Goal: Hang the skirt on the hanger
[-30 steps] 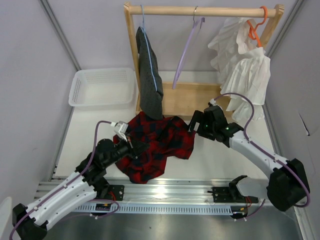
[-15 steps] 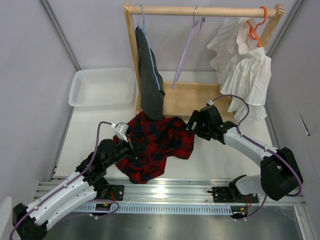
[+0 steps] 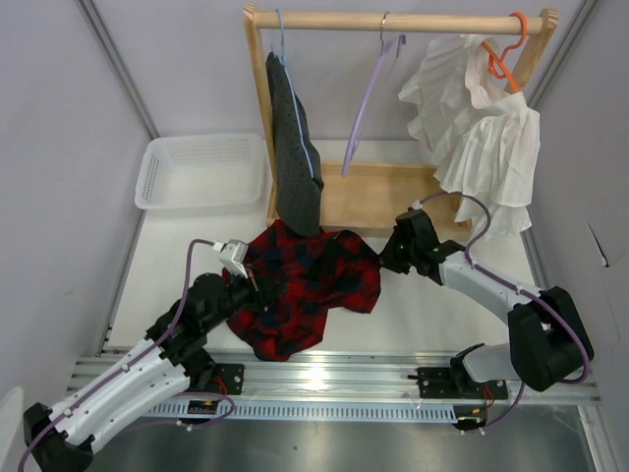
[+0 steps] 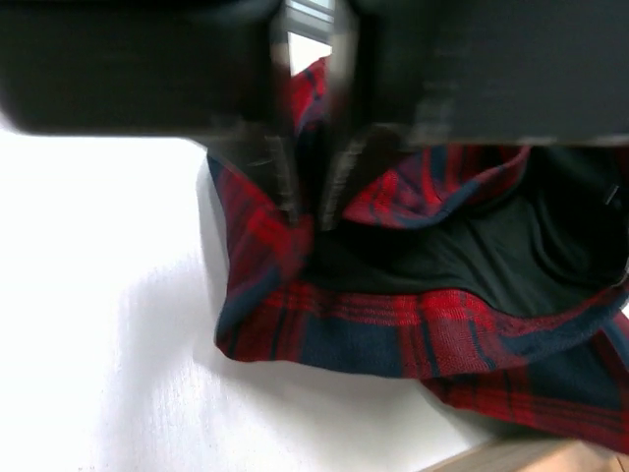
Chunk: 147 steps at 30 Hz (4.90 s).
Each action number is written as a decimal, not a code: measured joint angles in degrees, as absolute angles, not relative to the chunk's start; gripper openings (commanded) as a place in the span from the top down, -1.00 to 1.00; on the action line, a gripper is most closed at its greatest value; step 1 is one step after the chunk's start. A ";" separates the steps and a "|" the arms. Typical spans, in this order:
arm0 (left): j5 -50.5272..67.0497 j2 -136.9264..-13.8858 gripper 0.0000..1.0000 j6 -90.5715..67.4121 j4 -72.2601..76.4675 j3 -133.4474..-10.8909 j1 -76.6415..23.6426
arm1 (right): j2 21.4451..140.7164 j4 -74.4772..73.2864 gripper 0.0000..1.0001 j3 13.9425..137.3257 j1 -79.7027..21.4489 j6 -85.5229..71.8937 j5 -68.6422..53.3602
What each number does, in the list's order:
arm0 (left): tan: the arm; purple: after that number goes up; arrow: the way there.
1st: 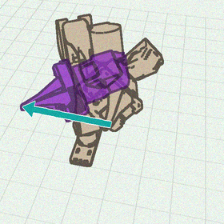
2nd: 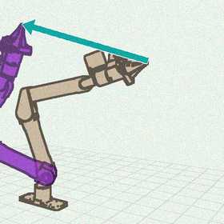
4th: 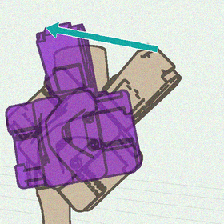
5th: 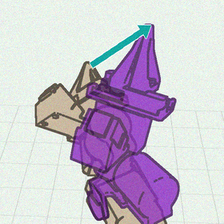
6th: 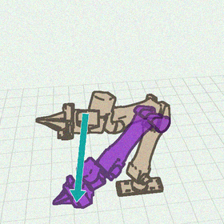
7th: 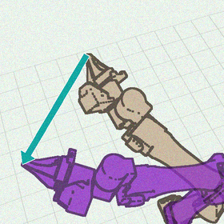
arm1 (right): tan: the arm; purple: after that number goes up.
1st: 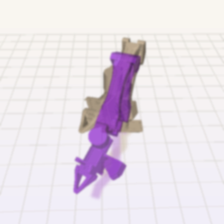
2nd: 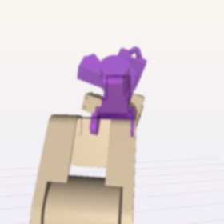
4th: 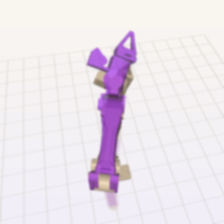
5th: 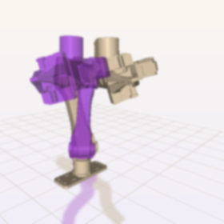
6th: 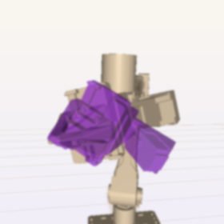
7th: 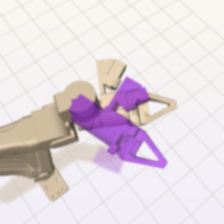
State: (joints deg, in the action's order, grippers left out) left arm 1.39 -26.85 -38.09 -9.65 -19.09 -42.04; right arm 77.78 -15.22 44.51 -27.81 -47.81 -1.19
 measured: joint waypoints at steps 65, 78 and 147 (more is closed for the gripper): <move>20.99 -26.65 -0.28 -40.36 -1.48 -18.41 -17.39 | 44.82 -23.24 1.00 26.96 -47.05 -55.44 19.77; 14.94 -59.16 -0.25 -28.62 -12.38 -39.99 -18.04 | 44.84 -23.35 1.00 27.05 -47.53 -53.43 20.62; 16.38 -55.16 1.00 -37.71 9.47 -16.45 -22.55 | 34.20 -23.92 0.55 24.23 -19.49 -46.70 -6.68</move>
State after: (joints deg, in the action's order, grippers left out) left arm 16.38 -55.16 -37.71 9.47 -16.45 -22.55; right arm 34.20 -23.92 24.23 -19.49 -46.70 -6.68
